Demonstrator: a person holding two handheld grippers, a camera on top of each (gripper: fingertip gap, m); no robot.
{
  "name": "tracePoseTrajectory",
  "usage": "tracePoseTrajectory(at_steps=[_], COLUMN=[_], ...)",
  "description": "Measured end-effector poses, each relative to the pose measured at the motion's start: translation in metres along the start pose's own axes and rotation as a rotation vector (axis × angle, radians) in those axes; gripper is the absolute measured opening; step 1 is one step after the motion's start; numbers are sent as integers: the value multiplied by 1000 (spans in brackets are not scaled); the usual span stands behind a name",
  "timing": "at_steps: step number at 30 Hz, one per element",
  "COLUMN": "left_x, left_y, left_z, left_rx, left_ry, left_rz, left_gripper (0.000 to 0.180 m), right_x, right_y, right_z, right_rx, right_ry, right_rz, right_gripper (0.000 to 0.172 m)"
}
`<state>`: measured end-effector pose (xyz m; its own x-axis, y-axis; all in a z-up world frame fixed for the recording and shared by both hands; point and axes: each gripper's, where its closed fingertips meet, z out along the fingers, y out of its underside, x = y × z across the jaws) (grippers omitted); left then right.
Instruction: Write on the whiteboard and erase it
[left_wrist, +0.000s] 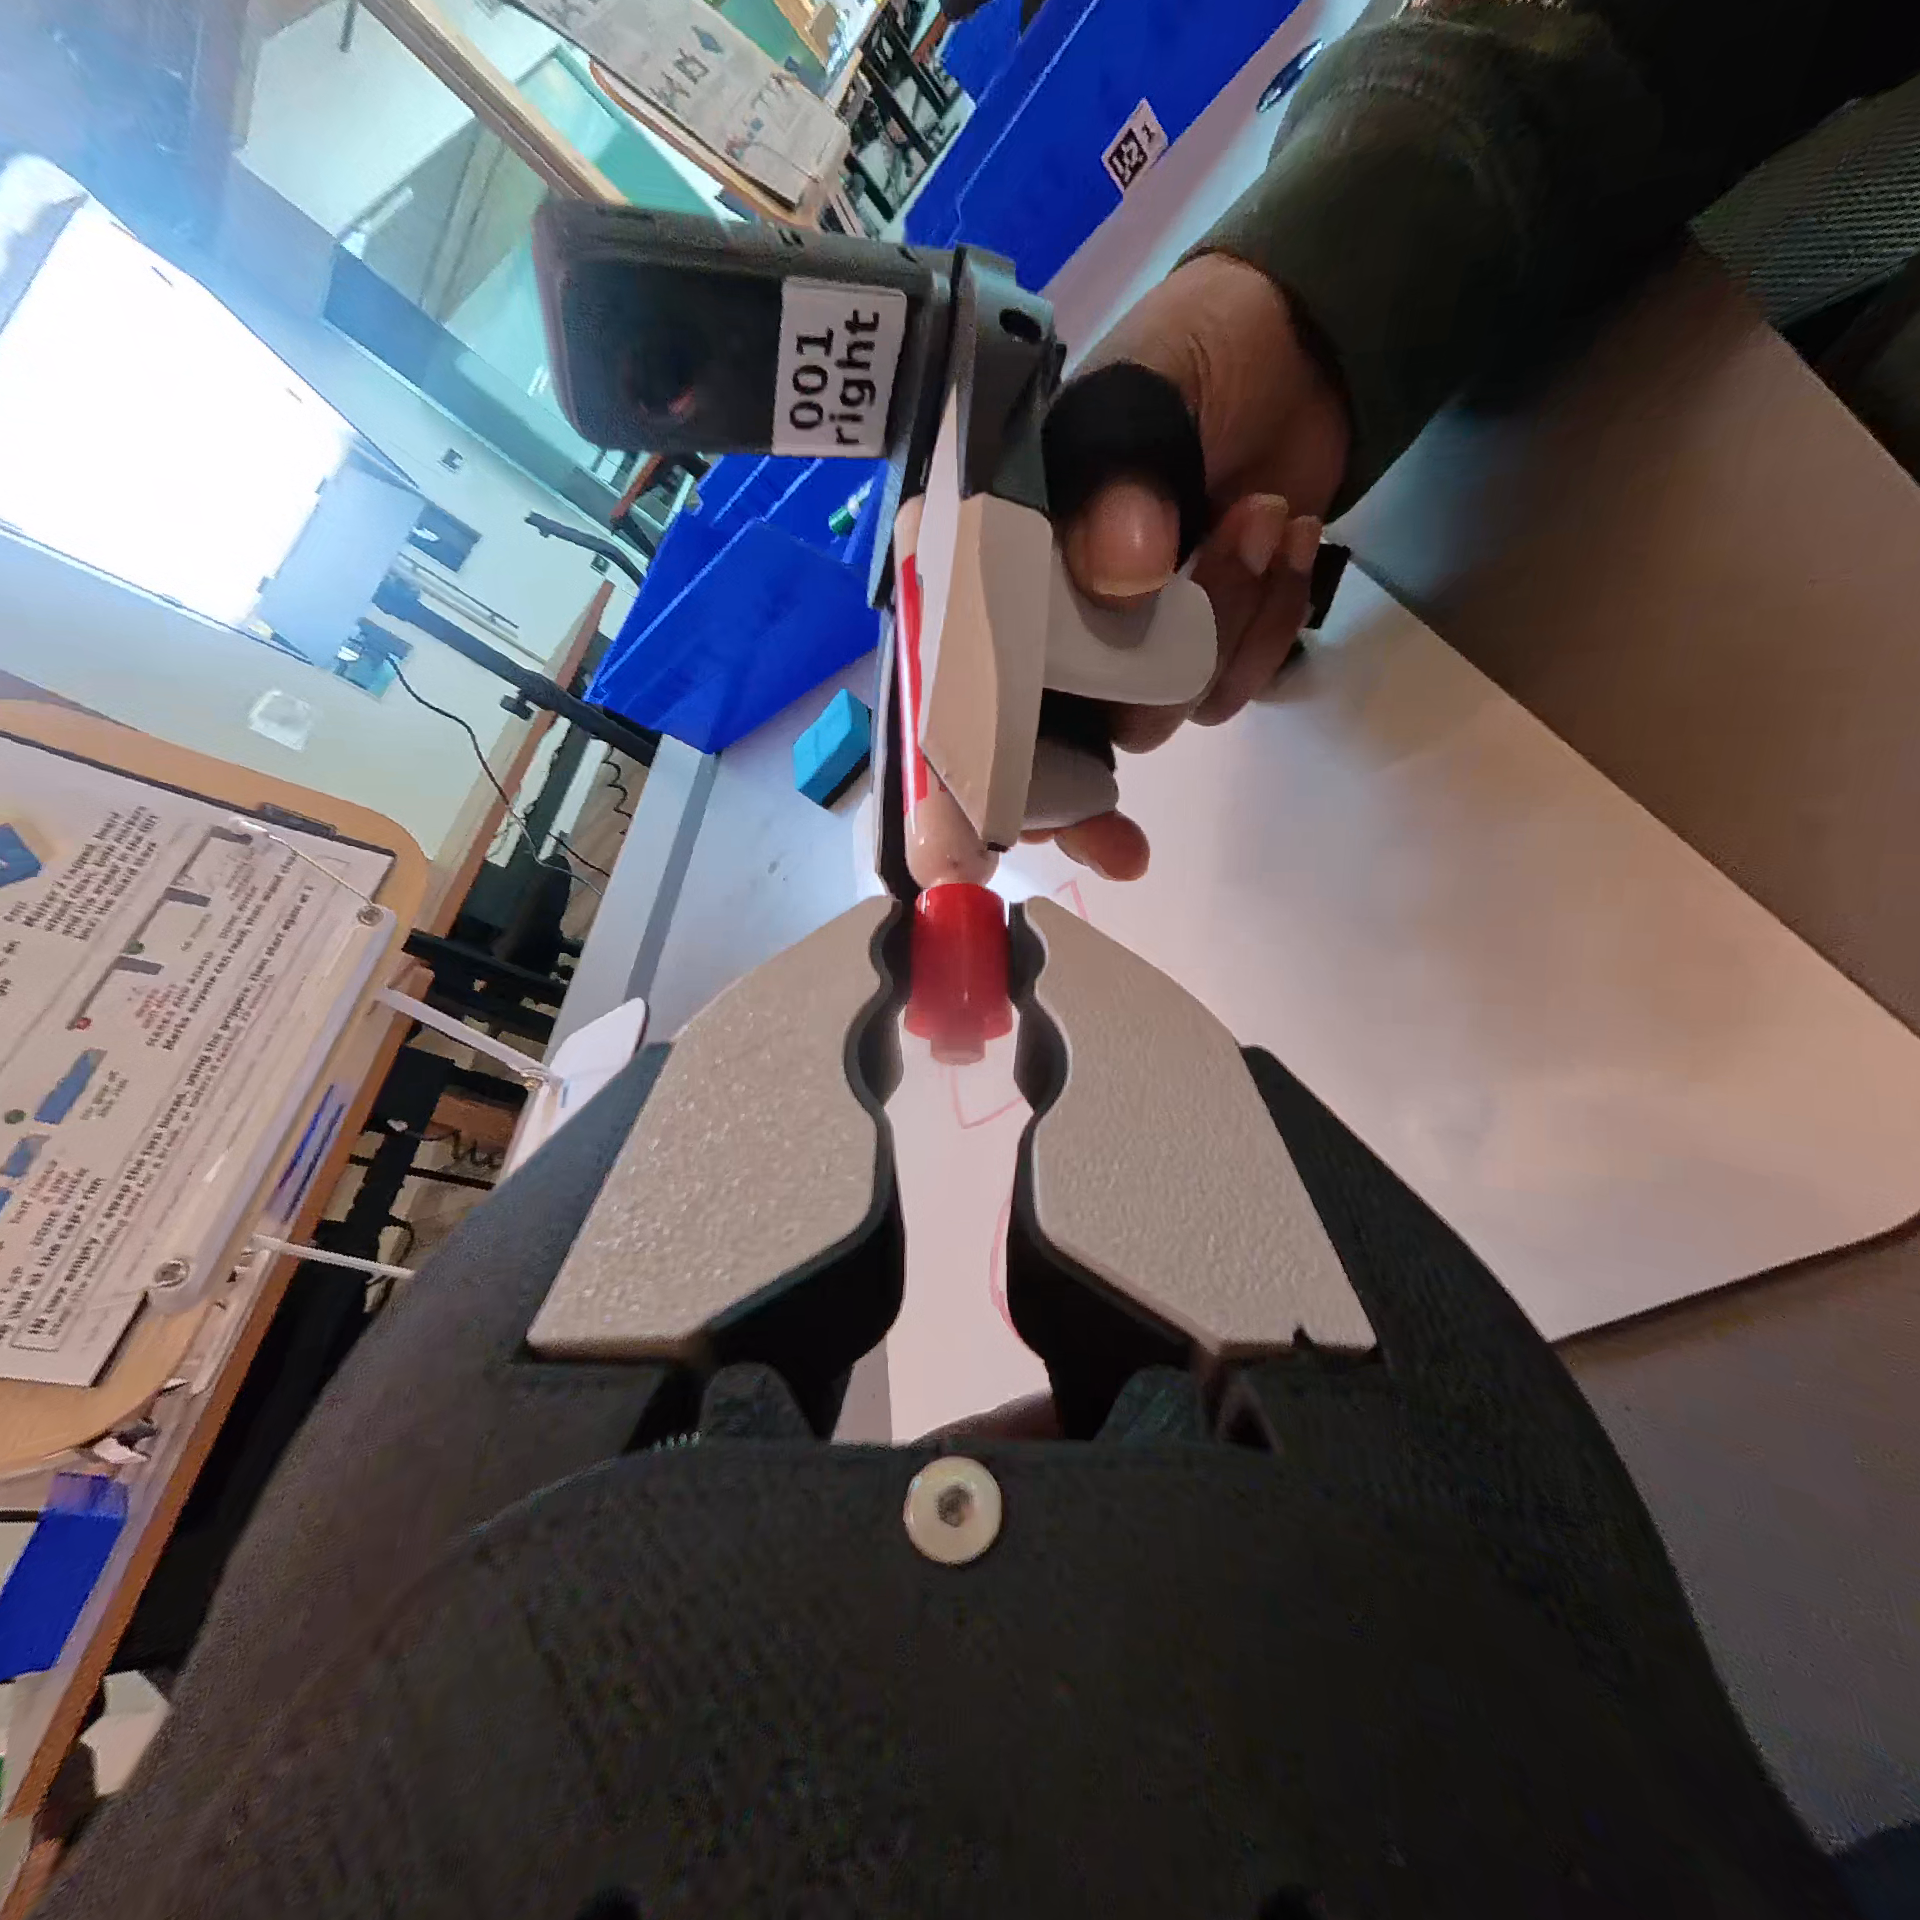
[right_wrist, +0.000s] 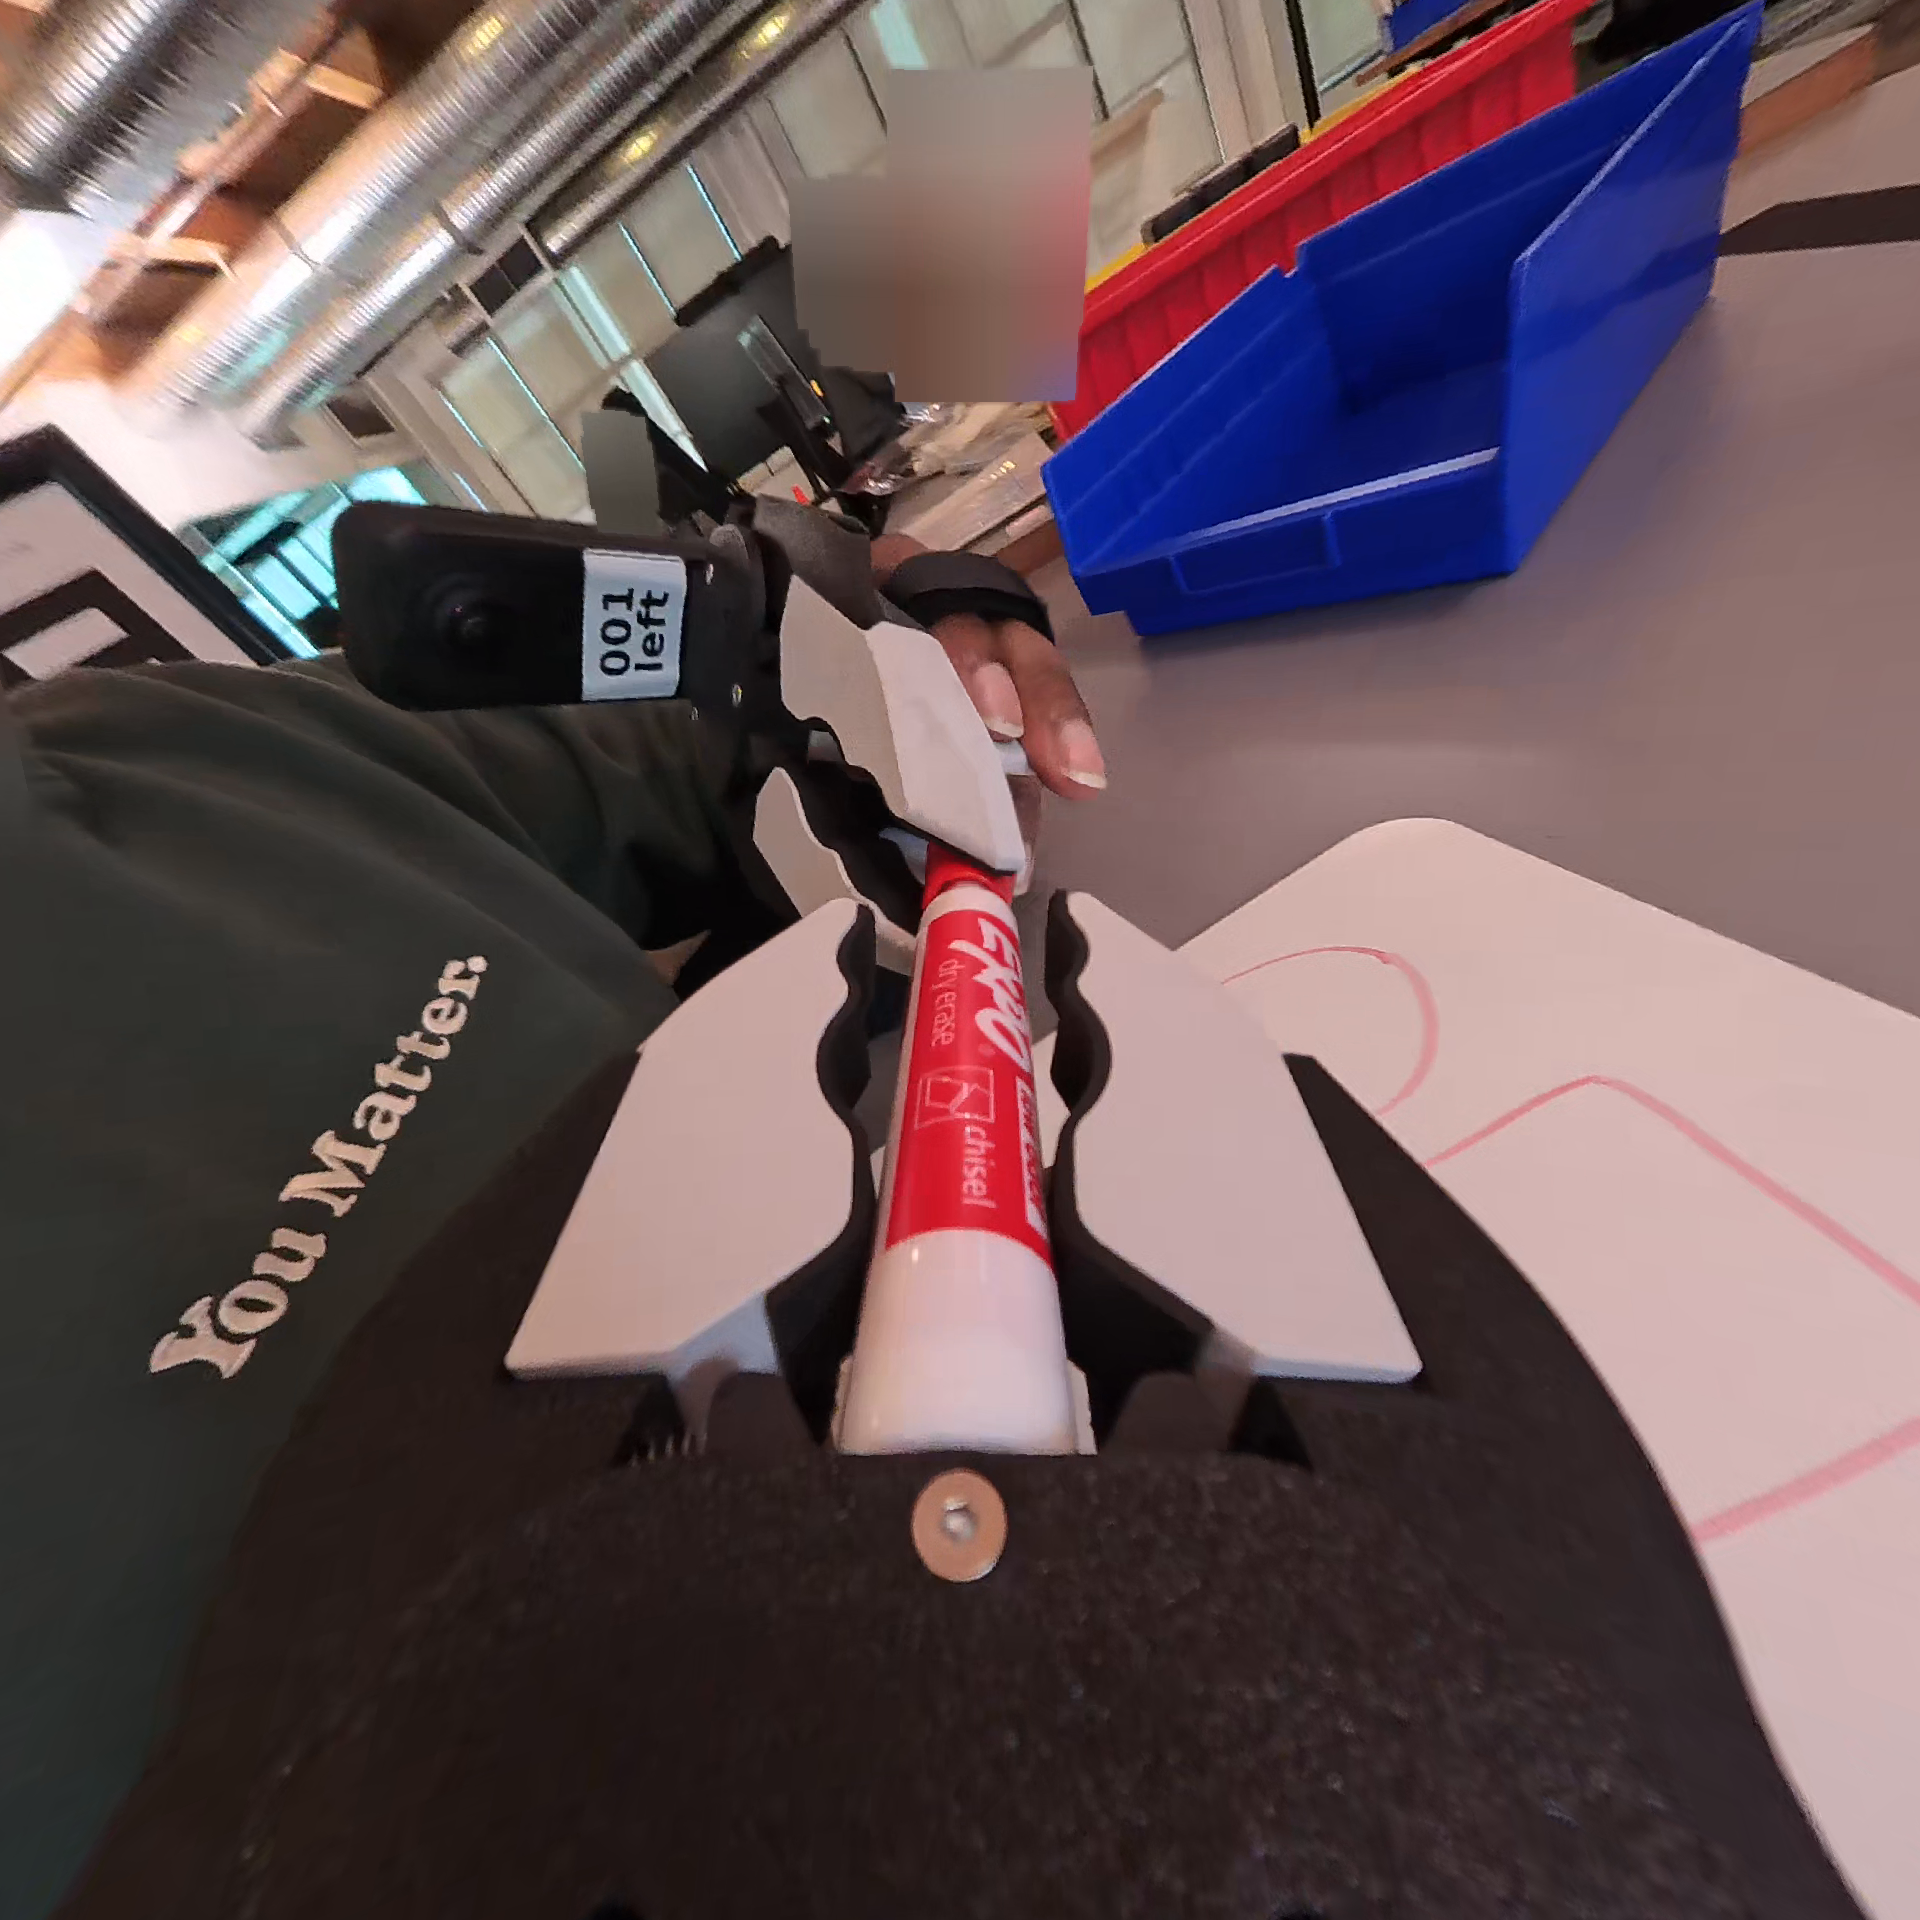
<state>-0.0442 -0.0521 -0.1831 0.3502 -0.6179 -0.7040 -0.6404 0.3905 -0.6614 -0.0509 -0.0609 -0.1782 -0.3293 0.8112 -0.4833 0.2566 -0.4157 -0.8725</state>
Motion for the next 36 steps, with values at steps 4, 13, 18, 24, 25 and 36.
tracePoseTrajectory(at_steps=[4, 13, 18, 24, 25, 36], left_x=[-7, -11, -6, -8, -9, -27], left_y=[-5, -11, -11, -15, -16, -30], left_z=[-1, -3, -3, 0, -1, -22], left_rx=[29, 52, 64, 50, 52, 128], left_ry=[-40, -52, -23, -41, -29, -50], left_rz=[-19, 4, 7, 57, 43, -45], left_gripper=[17, 17, 17, 17, 17, 39], right_x=[-3, -8, -8, -9, -10, -9], right_y=[-6, -11, -7, -16, -18, -23], right_z=[-1, 0, 1, 4, 4, -5], right_rx=[95, 150, 136, 194, 186, 222], right_ry=[-42, -47, -47, -12, -28, -76], right_rz=[79, 82, 103, 72, 75, 94], right_gripper=[33, 32, 32, 32, 32, 36])
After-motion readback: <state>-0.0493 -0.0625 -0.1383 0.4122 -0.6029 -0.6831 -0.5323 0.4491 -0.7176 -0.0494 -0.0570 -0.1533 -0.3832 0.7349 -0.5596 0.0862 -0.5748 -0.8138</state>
